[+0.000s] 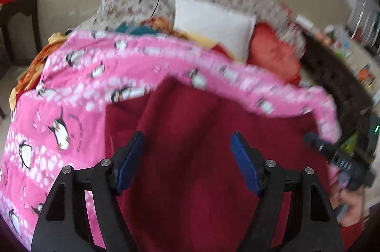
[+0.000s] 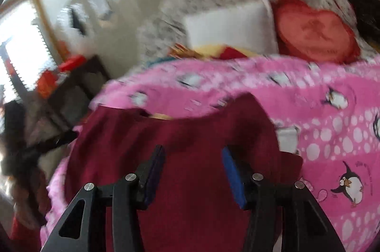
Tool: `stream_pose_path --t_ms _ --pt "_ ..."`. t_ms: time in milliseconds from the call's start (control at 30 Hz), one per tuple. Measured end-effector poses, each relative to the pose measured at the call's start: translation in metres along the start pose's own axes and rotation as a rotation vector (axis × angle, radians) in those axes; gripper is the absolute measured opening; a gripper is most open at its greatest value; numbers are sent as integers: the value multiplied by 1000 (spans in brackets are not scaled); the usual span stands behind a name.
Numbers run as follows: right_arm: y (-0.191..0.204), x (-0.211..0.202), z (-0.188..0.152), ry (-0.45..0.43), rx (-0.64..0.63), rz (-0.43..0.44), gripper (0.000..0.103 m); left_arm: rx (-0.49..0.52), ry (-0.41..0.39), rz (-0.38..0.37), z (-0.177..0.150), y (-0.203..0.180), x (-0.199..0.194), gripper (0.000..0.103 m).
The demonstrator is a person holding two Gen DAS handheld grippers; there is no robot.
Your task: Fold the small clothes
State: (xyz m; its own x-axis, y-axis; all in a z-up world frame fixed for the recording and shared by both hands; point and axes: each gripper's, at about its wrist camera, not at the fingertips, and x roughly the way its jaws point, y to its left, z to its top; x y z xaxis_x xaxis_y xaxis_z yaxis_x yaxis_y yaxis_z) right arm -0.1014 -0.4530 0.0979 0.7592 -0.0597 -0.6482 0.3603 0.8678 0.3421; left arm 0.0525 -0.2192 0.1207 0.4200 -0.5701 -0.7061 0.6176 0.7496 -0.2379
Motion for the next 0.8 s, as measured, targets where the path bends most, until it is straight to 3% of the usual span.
stream_pose_path --t_ms 100,300,467,567,700,800 --pt "-18 29 5 66 28 -43 47 7 -20 104 -1 11 27 74" --pt "-25 44 14 120 27 -70 47 26 -29 137 5 24 47 77" --pt "-10 -11 6 26 10 -46 48 20 -61 141 -4 24 17 77" --pt "6 -43 -13 13 -55 -25 48 -3 -59 111 -16 30 -4 77" --pt "11 -60 -44 28 -94 -35 48 -61 -56 99 -36 42 -15 77" --pt "0 -56 -55 9 -64 -22 49 -103 1 127 -46 54 2 77"
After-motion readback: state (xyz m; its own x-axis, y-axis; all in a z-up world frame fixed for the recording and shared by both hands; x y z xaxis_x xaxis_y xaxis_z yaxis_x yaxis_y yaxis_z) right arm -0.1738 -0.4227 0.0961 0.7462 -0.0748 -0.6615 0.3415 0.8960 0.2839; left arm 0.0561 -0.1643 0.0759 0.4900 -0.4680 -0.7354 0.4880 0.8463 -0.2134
